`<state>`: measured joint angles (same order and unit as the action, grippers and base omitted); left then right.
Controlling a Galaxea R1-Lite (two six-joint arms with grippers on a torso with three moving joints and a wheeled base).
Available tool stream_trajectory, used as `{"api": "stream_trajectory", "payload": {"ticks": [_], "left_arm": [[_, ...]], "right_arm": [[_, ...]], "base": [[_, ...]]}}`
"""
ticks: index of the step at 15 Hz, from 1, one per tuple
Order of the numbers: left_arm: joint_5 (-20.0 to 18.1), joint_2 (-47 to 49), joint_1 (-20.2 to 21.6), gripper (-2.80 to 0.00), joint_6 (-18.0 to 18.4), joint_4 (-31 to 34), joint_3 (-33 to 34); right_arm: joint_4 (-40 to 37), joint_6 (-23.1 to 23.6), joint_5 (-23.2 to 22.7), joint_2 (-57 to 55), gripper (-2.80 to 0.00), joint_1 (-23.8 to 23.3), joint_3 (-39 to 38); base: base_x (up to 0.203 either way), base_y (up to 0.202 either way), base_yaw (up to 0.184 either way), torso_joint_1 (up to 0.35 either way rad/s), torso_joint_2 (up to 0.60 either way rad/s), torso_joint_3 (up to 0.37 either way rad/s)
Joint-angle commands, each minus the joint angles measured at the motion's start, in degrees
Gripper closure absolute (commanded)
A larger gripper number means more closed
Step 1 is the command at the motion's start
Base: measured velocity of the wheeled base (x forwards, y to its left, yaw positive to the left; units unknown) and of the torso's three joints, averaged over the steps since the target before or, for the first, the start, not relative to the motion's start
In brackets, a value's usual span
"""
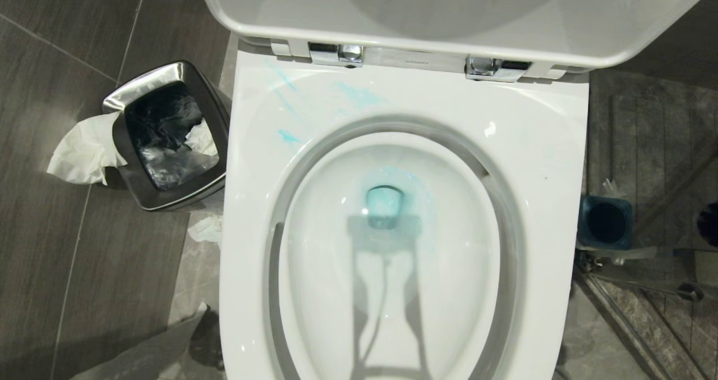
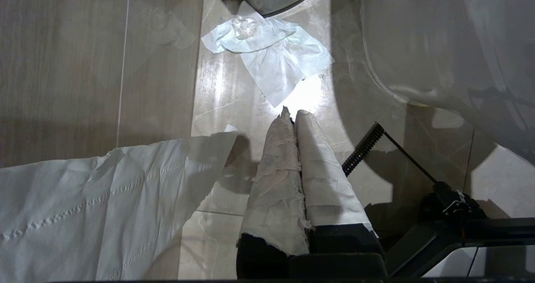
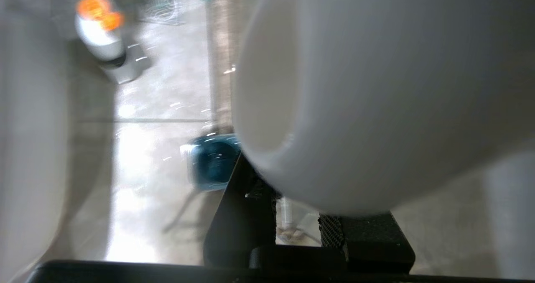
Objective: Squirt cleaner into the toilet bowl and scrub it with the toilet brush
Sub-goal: Scrub the toilet bowl
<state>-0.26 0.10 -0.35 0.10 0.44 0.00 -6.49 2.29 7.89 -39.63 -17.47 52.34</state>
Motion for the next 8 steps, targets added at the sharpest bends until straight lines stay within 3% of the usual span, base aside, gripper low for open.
{"api": "stream_trajectory", "payload": {"ticks": [1, 3, 8], "left_arm": [[0.0, 0.0, 0.0, 0.00, 0.0, 0.0, 0.1], [0.0, 0.0, 0.0, 0.00, 0.0, 0.0, 0.1], [0.0, 0.0, 0.0, 0.00, 0.0, 0.0, 0.1]], "right_arm": [[-4.5, 0.1, 1.1, 0.7, 0.00, 1.5, 1.2], [-6.8, 0.0, 0.7, 0.6, 0.00, 2.4, 3.1], [-6.2, -1.2, -11.8, -4.4, 0.00, 2.8, 8.0]], "base": [[0.000, 0.000, 0.000, 0.000, 0.00, 0.000], [0.000, 0.000, 0.000, 0.000, 0.00, 0.000], [0.000, 0.000, 0.000, 0.000, 0.00, 0.000]]}}
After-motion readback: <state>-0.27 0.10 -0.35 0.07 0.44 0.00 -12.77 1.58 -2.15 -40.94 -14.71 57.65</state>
